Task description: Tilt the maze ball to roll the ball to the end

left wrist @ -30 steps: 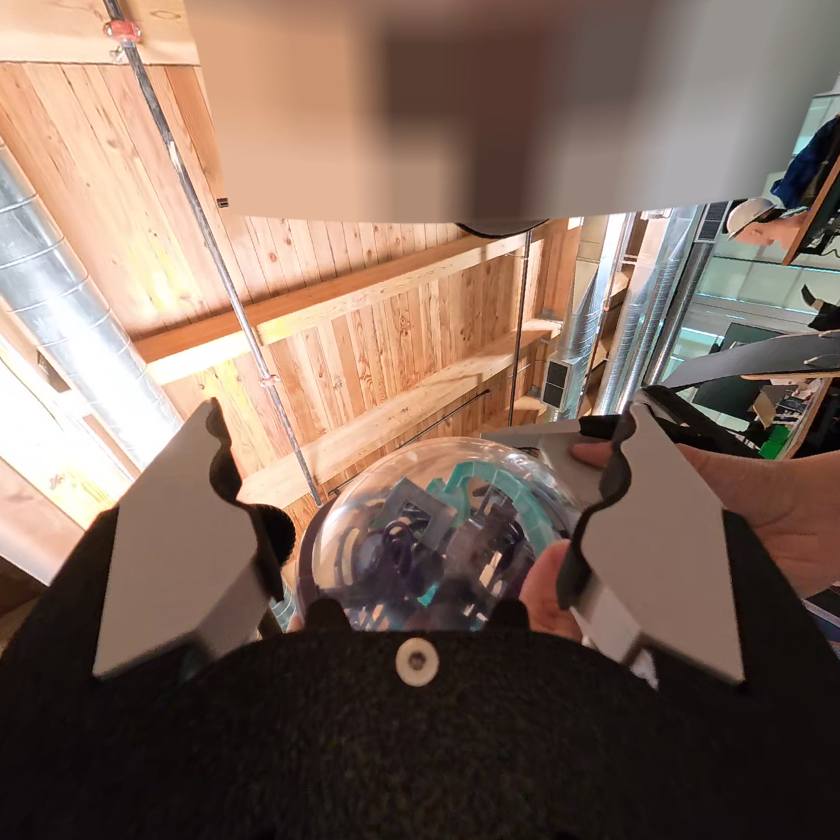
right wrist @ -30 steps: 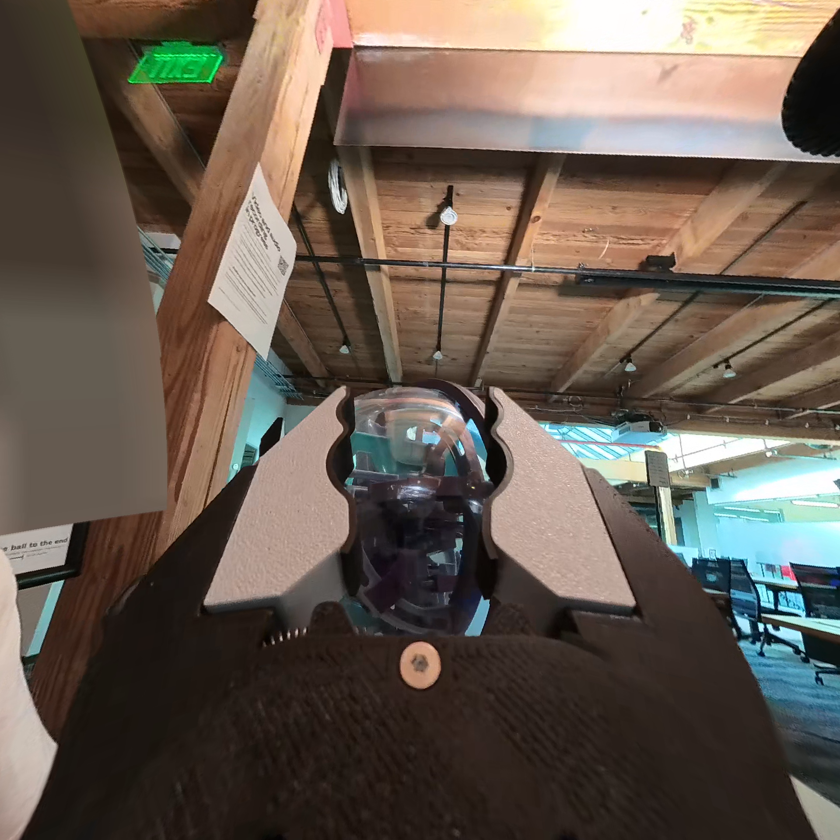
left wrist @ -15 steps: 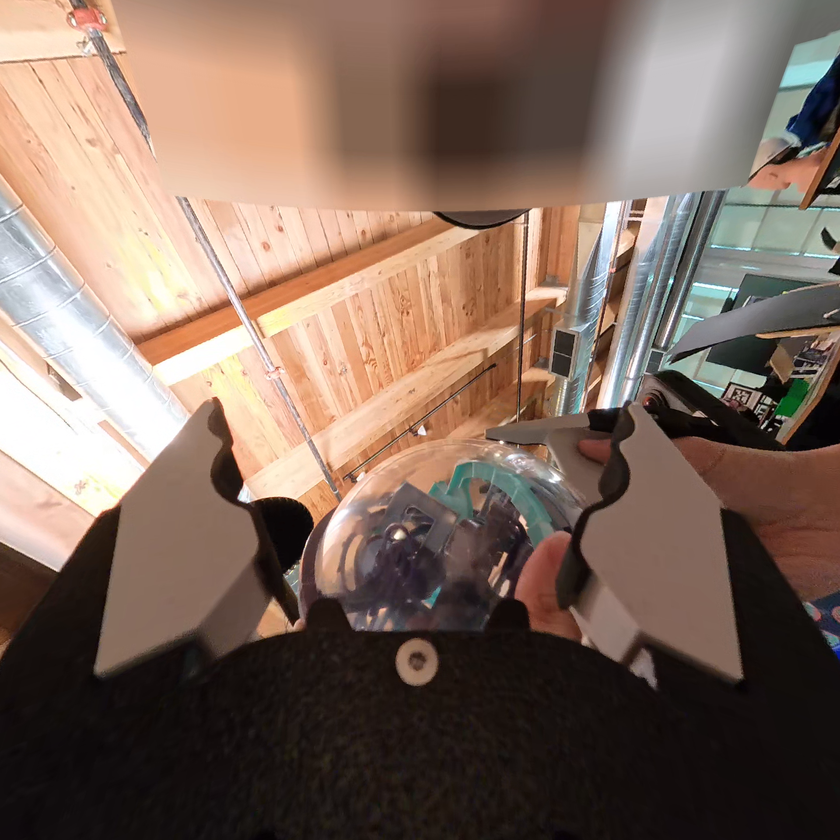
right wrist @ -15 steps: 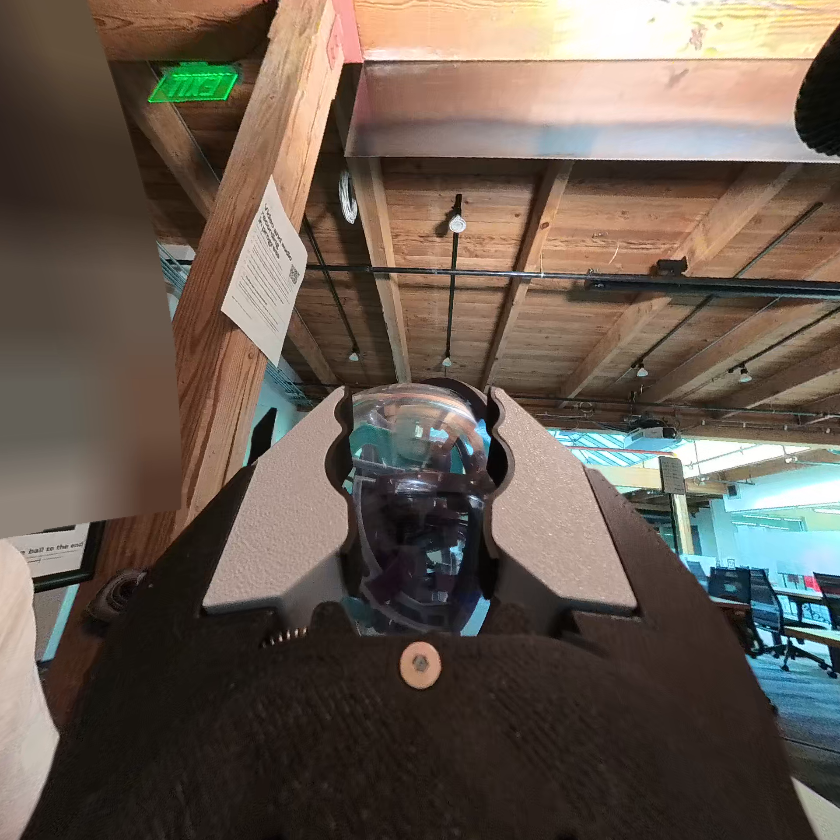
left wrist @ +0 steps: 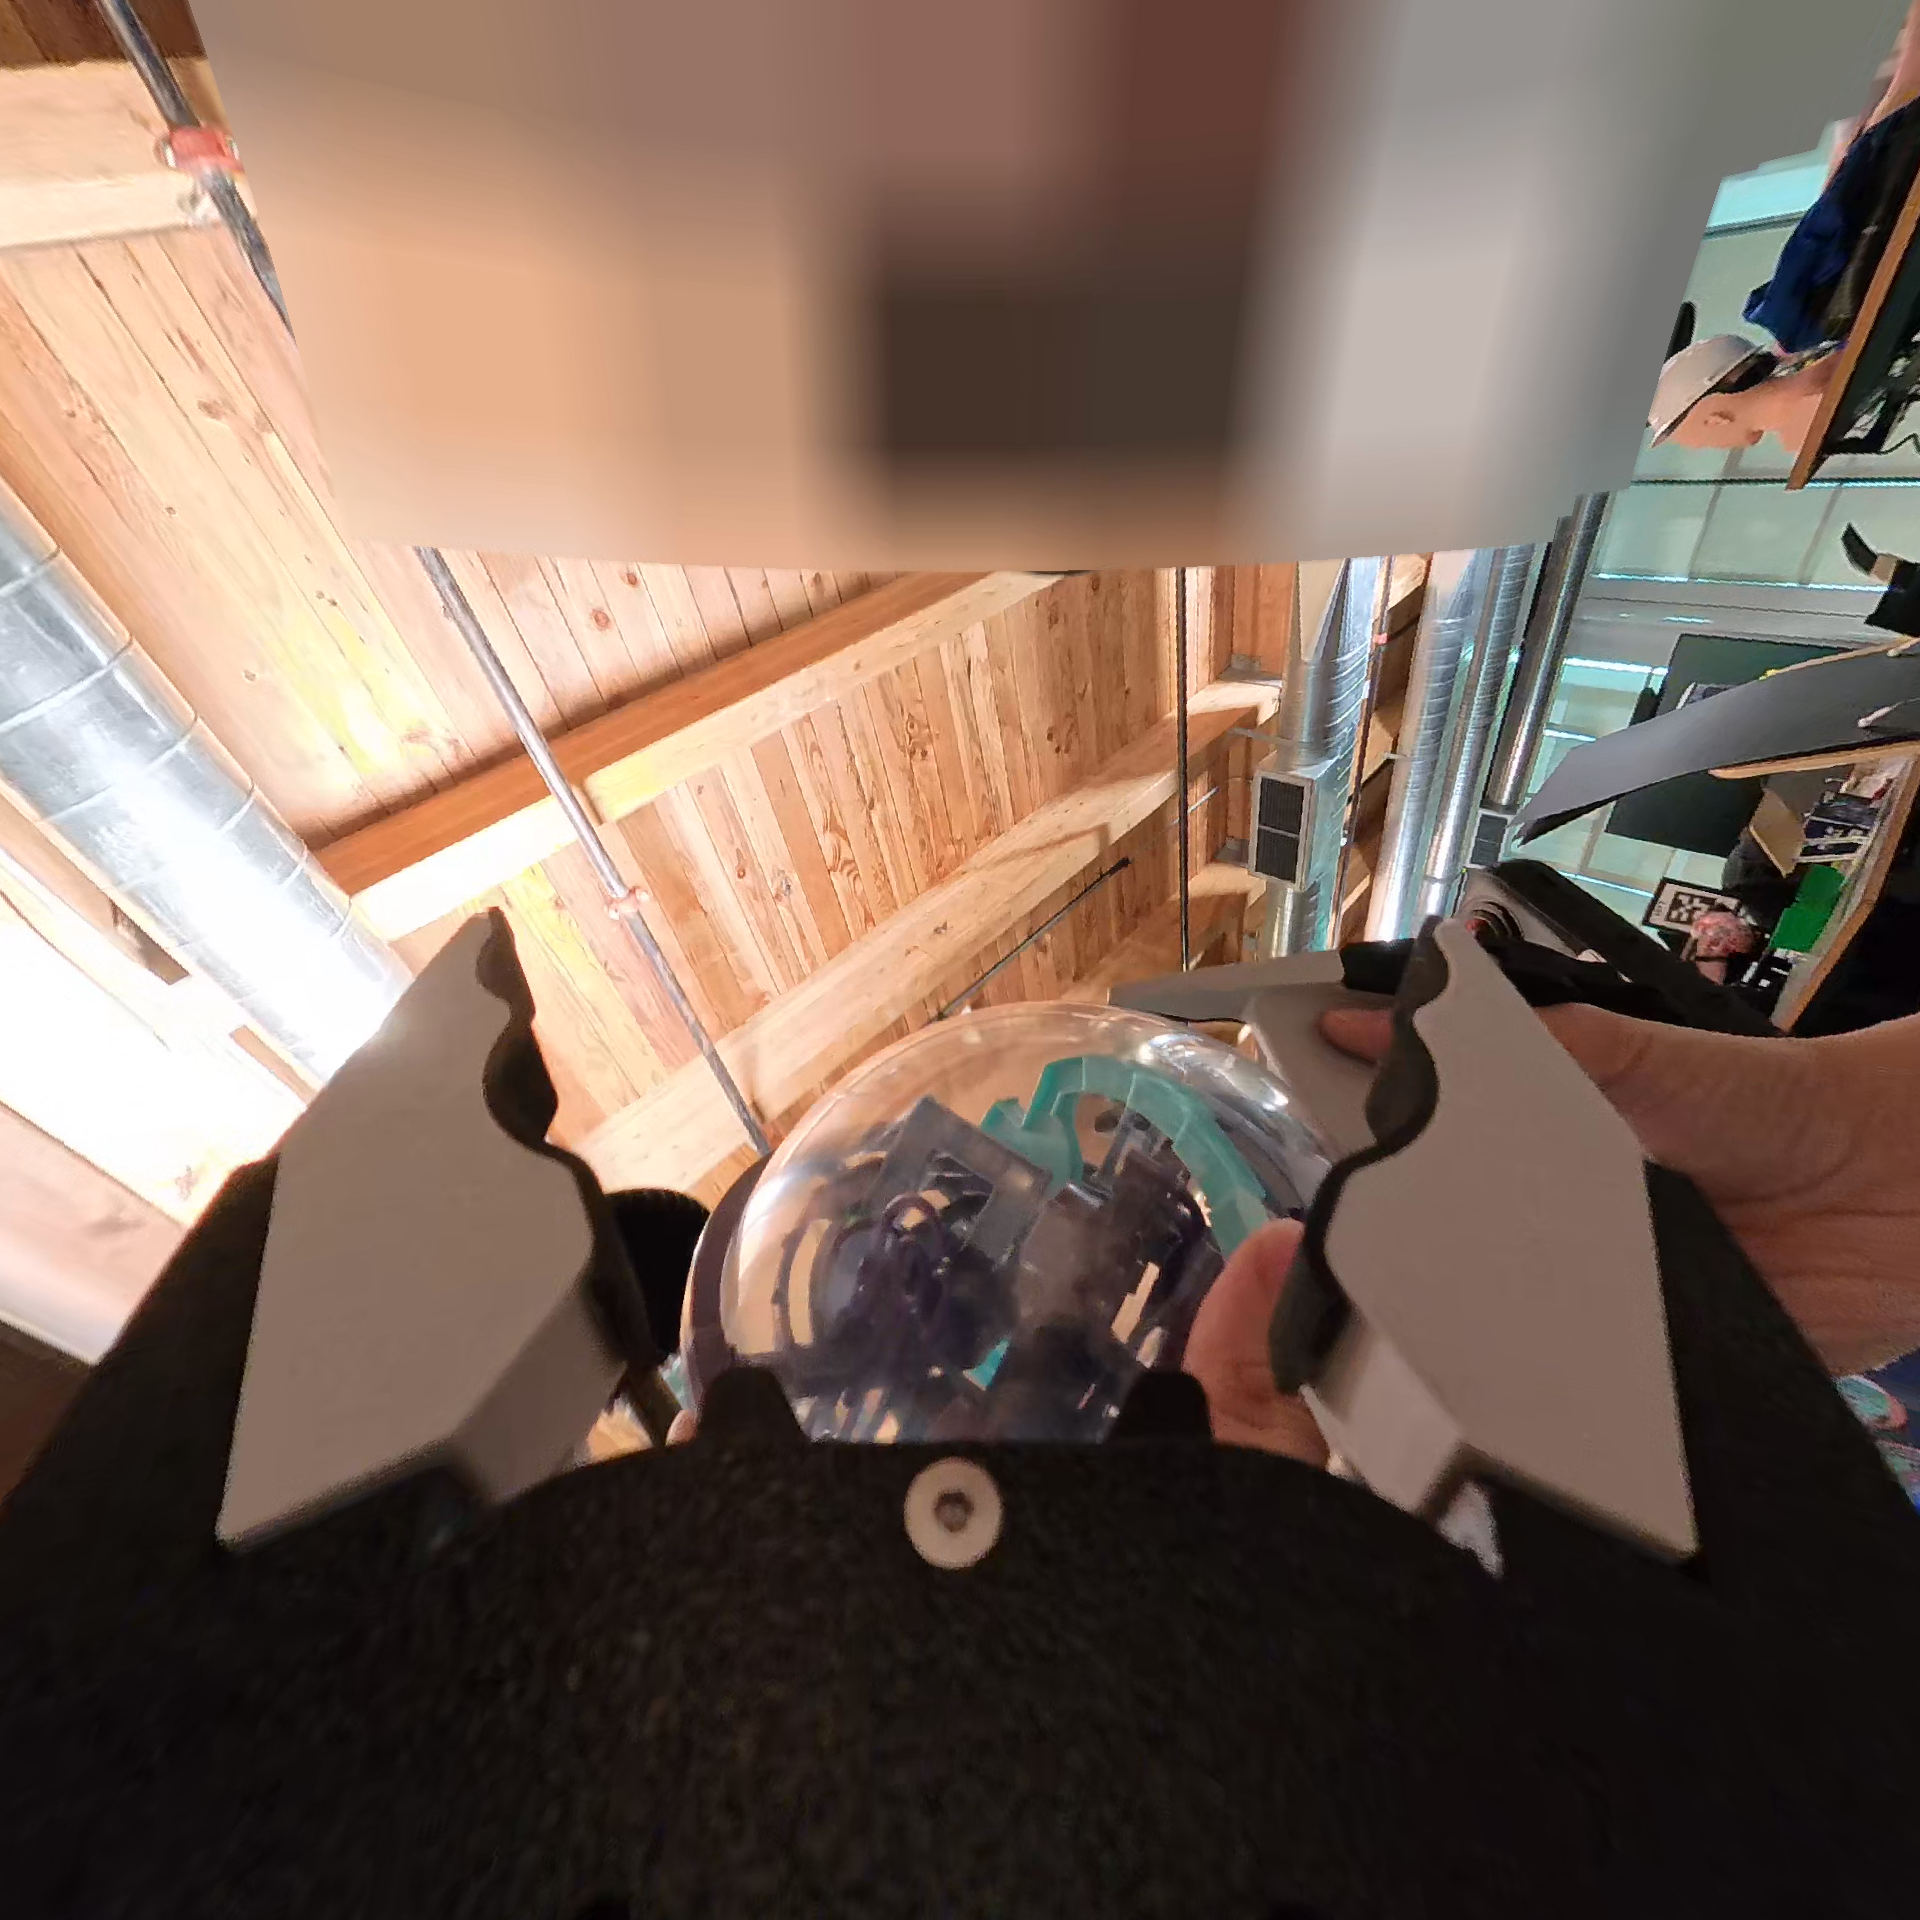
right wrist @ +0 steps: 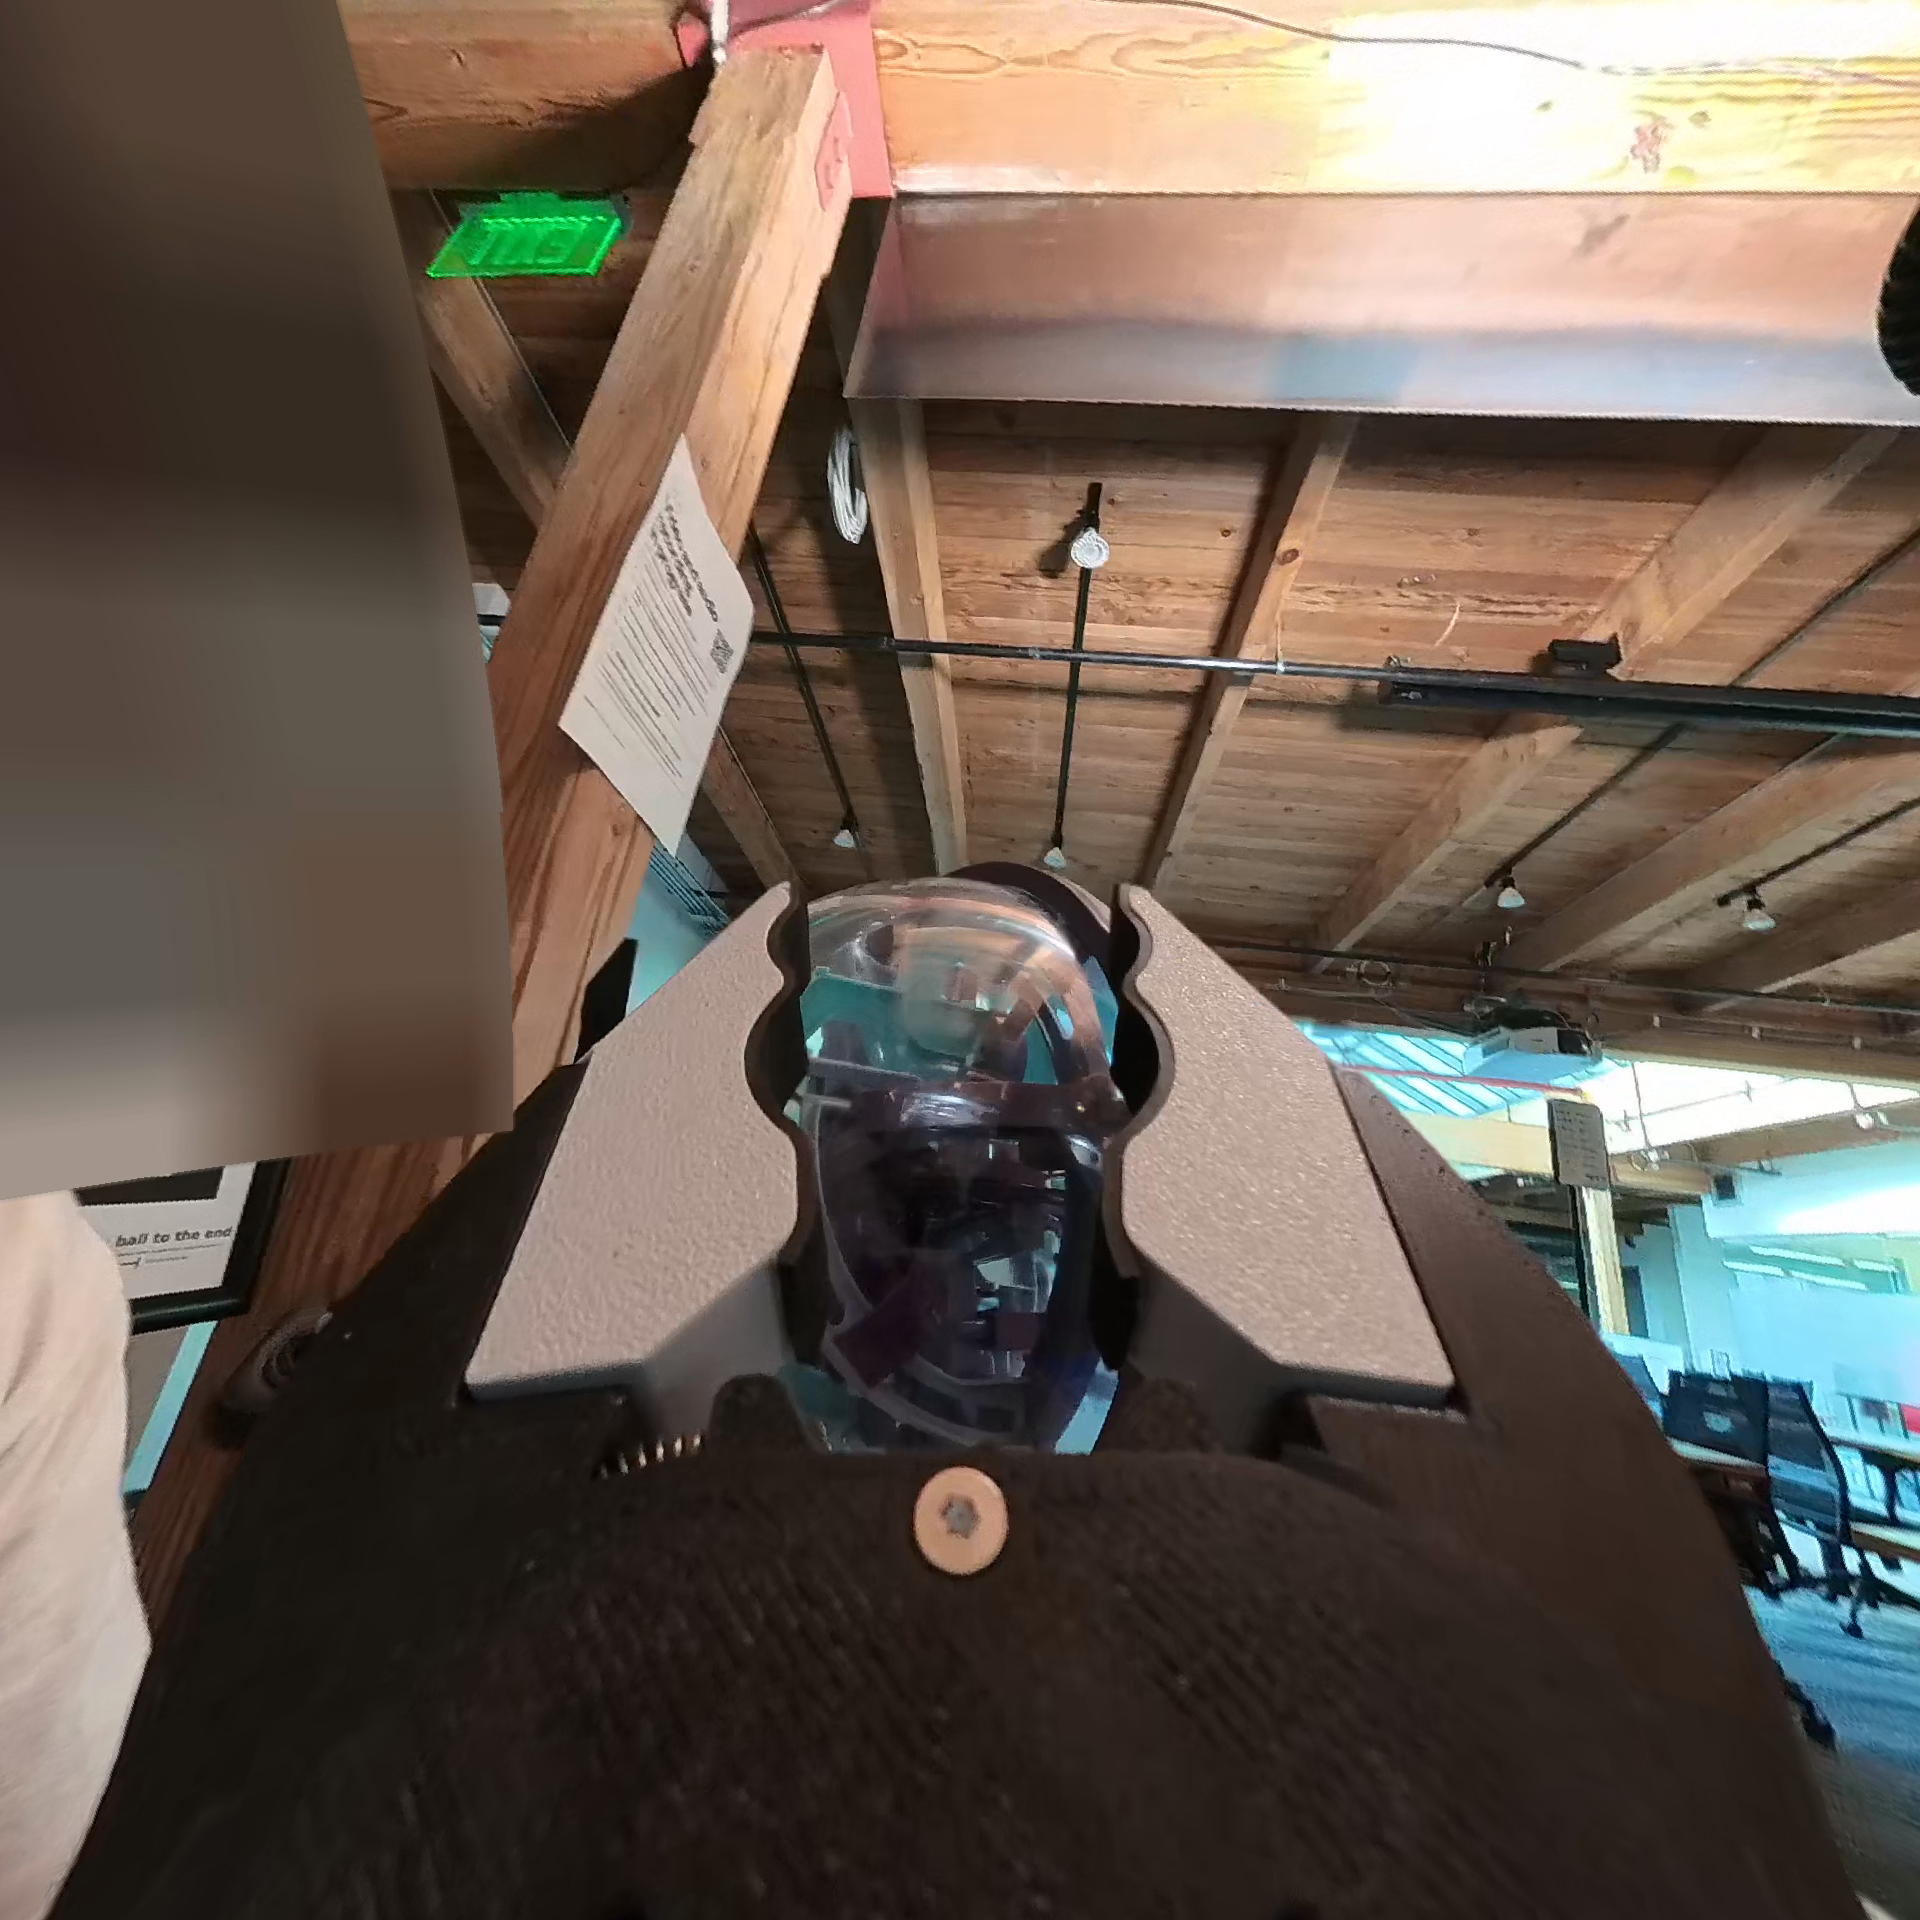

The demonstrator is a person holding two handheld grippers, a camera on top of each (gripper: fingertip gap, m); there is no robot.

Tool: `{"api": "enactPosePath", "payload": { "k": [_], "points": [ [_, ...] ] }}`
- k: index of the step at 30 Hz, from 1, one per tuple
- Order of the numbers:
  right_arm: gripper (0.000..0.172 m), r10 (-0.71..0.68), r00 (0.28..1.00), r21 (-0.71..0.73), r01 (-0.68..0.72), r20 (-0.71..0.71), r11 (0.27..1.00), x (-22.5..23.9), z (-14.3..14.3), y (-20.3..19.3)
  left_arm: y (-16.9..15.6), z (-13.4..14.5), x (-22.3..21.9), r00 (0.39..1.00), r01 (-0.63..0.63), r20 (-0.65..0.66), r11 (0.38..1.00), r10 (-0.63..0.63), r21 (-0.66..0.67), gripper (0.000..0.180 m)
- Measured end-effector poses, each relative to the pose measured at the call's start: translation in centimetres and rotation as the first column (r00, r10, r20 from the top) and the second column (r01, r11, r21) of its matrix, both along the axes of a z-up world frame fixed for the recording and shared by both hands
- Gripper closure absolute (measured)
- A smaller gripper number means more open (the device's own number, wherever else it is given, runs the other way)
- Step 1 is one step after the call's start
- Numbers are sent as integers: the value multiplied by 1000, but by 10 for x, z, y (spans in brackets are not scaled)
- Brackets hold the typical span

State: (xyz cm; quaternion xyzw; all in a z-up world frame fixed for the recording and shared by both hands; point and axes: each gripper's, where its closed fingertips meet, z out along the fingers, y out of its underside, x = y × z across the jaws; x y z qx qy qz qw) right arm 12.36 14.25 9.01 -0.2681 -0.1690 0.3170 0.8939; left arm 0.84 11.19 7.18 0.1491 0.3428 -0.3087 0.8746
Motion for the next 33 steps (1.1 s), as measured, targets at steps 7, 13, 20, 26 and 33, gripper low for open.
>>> {"api": "enactPosePath", "payload": {
  "k": [7,13,20,26,33],
  "points": [
    [120,29,999,112,-33,30,993,-7,4,-21,-21,-8,-10,999,0,36,992,-5,125,25],
    [120,63,998,156,-67,30,986,-9,4,-30,-31,-10,-12,999,-25,43,983,18,182,25],
    [120,62,997,93,-57,-45,994,9,-7,-10,-14,-13,4,1000,-14,-20,993,17,116,25],
    [120,78,997,153,-75,-17,985,3,-4,-21,-23,-17,-3,1000,-18,14,984,16,179,24],
    [120,82,996,192,-84,17,978,-5,0,-33,-34,-20,-9,999,-33,49,972,22,233,24]
  ]
}}
